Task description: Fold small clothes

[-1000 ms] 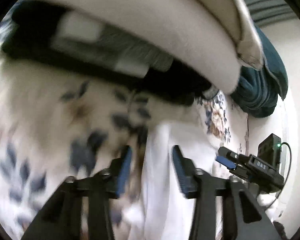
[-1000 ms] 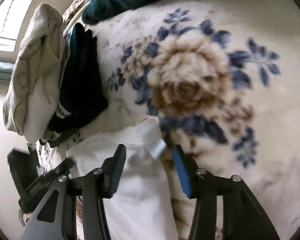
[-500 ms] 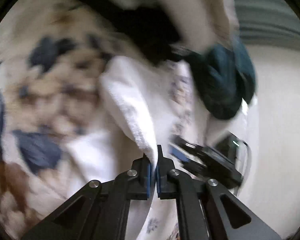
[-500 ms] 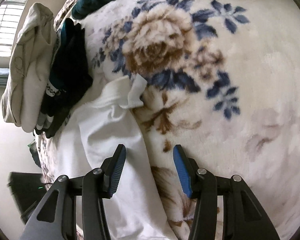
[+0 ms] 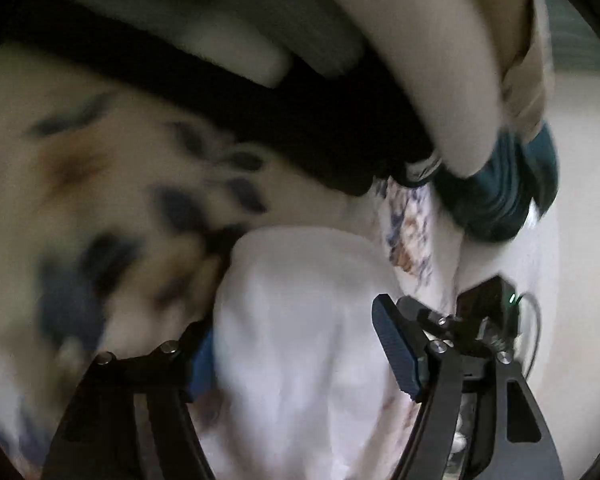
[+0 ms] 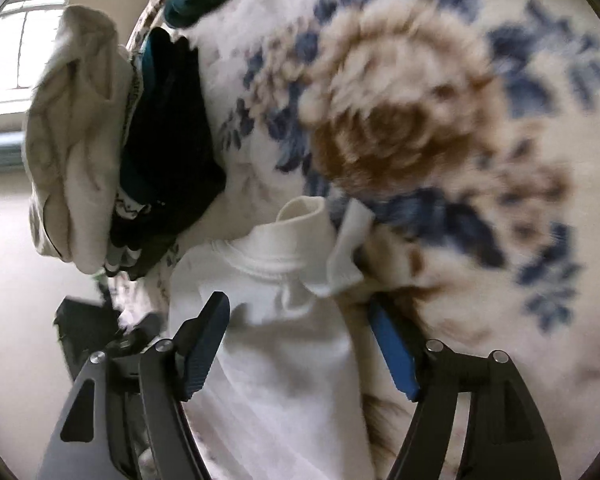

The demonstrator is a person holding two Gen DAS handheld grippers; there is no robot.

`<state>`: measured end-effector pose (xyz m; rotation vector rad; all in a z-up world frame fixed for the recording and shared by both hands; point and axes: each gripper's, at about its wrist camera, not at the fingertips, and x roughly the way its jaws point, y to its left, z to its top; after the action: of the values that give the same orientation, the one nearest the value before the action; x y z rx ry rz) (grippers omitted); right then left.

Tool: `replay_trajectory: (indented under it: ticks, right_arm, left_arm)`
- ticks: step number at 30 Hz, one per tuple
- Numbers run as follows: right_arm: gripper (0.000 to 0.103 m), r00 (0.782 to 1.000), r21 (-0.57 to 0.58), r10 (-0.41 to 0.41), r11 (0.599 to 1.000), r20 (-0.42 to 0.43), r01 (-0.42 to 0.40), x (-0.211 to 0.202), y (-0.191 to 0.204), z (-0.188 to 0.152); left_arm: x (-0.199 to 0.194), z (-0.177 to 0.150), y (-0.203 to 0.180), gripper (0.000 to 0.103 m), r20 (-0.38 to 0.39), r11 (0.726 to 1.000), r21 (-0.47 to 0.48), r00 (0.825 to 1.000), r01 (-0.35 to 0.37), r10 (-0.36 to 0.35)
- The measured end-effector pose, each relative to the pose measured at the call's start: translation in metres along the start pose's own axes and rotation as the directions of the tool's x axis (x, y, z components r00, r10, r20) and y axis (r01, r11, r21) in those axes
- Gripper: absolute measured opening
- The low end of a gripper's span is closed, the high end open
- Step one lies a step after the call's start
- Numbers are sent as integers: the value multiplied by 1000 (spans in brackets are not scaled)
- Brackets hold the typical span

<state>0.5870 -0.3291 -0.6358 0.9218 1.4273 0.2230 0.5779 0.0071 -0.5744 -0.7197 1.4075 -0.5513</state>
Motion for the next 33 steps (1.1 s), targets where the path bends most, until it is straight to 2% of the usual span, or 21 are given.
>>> replay_trajectory:
  ticks: [3,5,6,7,8,9,10,12,18,24,29,33]
  right_arm:
    - [75,997,23,69,997,-23,-69,5,-3,8]
    - [72,995,19,95,995,-35,-95,5,-2,9]
    - [61,993,4,104,995,-49,-104,7,1,9]
    - [48,994,-10,92,996,-63,-92,10,2,7]
    - [39,994,-36,72,997,-77,-75,13,6,5]
    - [22,996,-68,44,996,-82,-50,17,11,2]
    - [13,996,-82,27,996,-80,-34,19,13,-1]
    - [9,999,-99,27,995,-47,-31,14,19,-6]
    - [7,998,-164,31,986,56,-22,-21,46,-26]
    - [6,991,-241,73,970,117,-43,-61,78,-64]
    - [6,981,-312,91,949,170,-34,-94,99,-116]
    - [6,976,-365,120,930,183,-46,-111,96,-168]
  left_arm:
    - [10,11,-13,68,-23,995,84,999,-47,49]
    - [7,13,-19,64,-3,992,108,998,-58,58]
    - [8,11,-25,31,9,990,129,998,-59,58]
    - [11,14,-30,9,14,985,151,997,-79,78]
    - [10,14,-32,8,15,982,169,996,-84,83]
    - [7,13,-34,8,25,980,185,997,-76,72]
    - [3,11,-36,8,38,975,205,996,-86,79]
    - [1,7,-42,8,49,969,228,995,-94,85]
    - [-23,-4,-67,8,113,956,280,992,-90,60]
    - [-70,-40,-99,8,194,936,346,981,-67,-2]
    - [-102,-84,-116,8,250,918,389,968,-72,-30]
    - [-125,-128,-117,8,287,911,405,957,-83,-40]
